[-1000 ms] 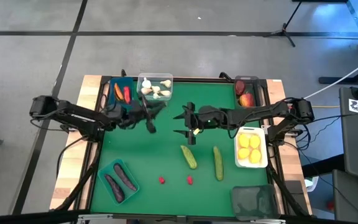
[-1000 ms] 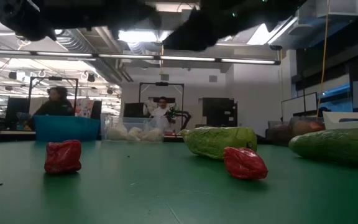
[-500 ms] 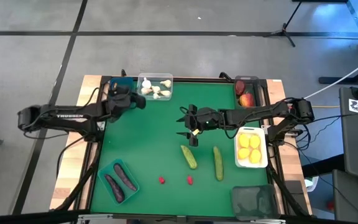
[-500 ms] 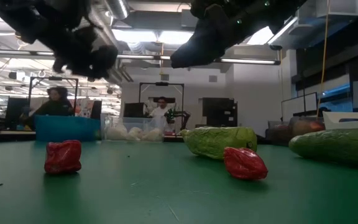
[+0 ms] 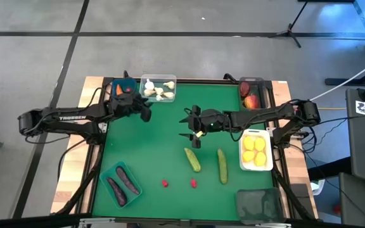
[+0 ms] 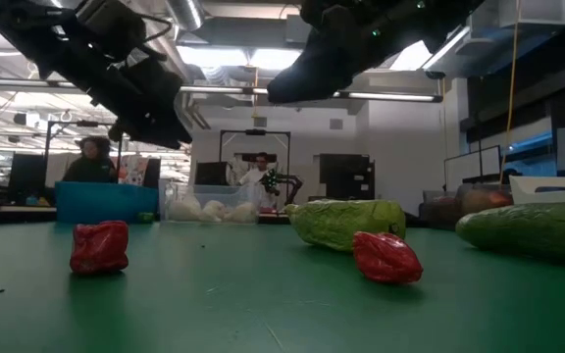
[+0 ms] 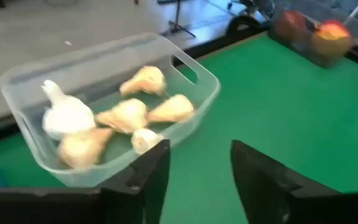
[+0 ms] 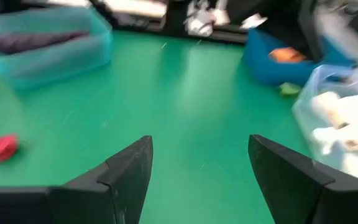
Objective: Sort produce into baskets
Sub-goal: Put the green chili pepper into the blue bin
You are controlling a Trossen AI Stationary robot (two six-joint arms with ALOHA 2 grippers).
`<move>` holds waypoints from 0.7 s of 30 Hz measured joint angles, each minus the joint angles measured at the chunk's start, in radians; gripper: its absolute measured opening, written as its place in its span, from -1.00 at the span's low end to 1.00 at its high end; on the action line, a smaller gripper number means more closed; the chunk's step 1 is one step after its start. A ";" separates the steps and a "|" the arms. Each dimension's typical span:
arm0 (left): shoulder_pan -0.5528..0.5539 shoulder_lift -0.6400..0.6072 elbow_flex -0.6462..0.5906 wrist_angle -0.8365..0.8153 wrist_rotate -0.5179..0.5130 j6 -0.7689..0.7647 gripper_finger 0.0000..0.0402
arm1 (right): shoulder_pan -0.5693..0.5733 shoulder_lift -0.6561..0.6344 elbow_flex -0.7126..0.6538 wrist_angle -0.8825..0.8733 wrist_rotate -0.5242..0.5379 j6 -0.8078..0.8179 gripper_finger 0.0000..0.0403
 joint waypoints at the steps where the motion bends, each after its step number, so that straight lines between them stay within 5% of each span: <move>1: -0.011 0.000 0.000 -0.004 0.010 -0.013 -0.18 | 0.000 0.001 0.000 0.020 0.017 0.006 0.31; 8: -0.071 -0.023 0.000 0.005 0.014 0.005 -0.18 | 0.004 0.098 0.001 0.056 0.116 0.042 0.07; 16: -0.069 -0.024 0.000 -0.094 -0.176 -0.075 -0.40 | -0.014 0.179 0.039 0.205 0.173 0.048 -0.92; 21: -0.043 -0.004 0.000 -0.114 -0.200 -0.104 -0.61 | -0.035 0.265 0.141 0.155 0.182 0.079 -0.95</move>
